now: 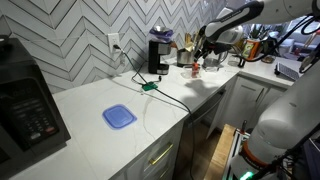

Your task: Remove the heart shaped lid from the clear bowl and put on the countertop under the wall socket

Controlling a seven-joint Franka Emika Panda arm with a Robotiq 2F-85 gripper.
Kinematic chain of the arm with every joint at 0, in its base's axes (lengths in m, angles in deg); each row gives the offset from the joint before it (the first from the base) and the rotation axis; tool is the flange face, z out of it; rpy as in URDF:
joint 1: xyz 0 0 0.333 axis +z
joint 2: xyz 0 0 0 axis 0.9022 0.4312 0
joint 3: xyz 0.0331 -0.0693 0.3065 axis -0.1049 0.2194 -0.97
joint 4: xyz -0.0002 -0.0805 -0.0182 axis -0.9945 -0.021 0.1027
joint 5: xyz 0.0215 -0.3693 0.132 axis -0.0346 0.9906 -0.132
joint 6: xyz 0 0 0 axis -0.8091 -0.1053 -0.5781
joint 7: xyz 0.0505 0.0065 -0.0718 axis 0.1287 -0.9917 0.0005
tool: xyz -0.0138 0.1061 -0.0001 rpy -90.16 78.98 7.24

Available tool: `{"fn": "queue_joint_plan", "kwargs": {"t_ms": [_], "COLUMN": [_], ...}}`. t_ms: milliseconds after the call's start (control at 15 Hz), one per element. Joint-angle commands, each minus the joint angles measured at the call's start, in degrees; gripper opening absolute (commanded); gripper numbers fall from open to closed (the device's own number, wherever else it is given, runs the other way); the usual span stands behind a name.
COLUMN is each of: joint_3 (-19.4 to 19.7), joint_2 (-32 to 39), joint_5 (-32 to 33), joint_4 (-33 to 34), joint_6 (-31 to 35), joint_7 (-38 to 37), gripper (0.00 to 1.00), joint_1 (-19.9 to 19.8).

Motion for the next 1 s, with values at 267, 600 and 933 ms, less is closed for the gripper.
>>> {"fn": "queue_joint_plan", "kwargs": {"t_ms": [267,600,933], "joint_3": [-1.6,-2.9,-3.8], "joint_2": [12.0,17.9,22.0], "joint_5": [-3.6,-4.9,-3.9], "joint_4": [9.8,15.5,18.8], "joint_6": [-4.9,-8.1,-8.3], "joint_7": [-14.0,-18.5,-22.9], "gripper": [1.0,1.0,1.0], "joint_1": [-4.6,-6.2,-7.4]}}
